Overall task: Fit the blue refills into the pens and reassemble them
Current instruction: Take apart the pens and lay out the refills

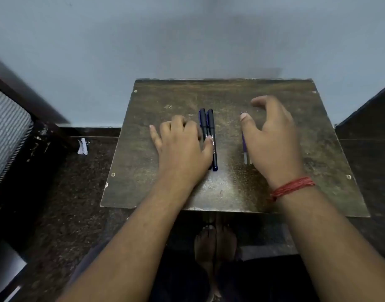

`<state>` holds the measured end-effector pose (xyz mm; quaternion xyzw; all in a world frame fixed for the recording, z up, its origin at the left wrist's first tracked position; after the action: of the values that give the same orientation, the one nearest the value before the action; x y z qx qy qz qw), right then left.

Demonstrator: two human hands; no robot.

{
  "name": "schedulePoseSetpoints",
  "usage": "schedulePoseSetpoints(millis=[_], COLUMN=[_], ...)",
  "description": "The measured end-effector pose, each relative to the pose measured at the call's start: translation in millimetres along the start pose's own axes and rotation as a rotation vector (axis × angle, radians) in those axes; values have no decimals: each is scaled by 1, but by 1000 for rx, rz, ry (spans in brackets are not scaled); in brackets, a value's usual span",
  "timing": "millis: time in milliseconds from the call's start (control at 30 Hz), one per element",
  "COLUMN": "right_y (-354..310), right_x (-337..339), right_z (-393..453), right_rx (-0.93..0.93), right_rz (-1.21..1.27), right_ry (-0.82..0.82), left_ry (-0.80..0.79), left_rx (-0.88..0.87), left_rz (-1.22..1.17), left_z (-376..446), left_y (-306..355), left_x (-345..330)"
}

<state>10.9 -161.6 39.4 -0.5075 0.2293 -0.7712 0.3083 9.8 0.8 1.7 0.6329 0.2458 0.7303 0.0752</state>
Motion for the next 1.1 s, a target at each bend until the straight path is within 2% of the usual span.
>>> schedulePoseSetpoints(millis=[367, 433, 500, 567, 733, 833, 967, 1100], right_y=[4, 5, 6, 6, 8, 10, 8, 3], right_x=[-8, -9, -9, -8, -7, -8, -11, -14], right_z=[-1, -2, 0, 2, 3, 3, 3, 0], right_rx=[-23, -12, -3, -27, -256, -295, -298, -267], right_rz=[4, 12, 33, 114, 671, 757, 824, 835], right_ry=[-17, -3, 27, 66, 44, 27, -16, -85], left_ry=[71, 111, 131, 58, -193, -270, -317, -353], left_rx=[46, 33, 1, -14, -64, -71, -100, -38], left_rz=[78, 29, -116, -299, -501, -596, -599, -655], left_z=[4, 5, 3, -3, -27, -31, -33, -33], left_y=[-2, -1, 3, 10, 24, 29, 31, 31], left_x=[4, 7, 12, 17, 16, 15, 16, 16])
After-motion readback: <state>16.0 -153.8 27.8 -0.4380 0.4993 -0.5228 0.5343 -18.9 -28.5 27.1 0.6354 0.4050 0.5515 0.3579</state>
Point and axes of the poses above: each hand's wrist, its own z-axis towards the middle knuckle, its own x-axis out of the back of the hand, y = z × x, the point moved 1 cm from there along z, towards the middle knuckle, and after that the axes turned 12 degrees about x, right-handed, at the moved point
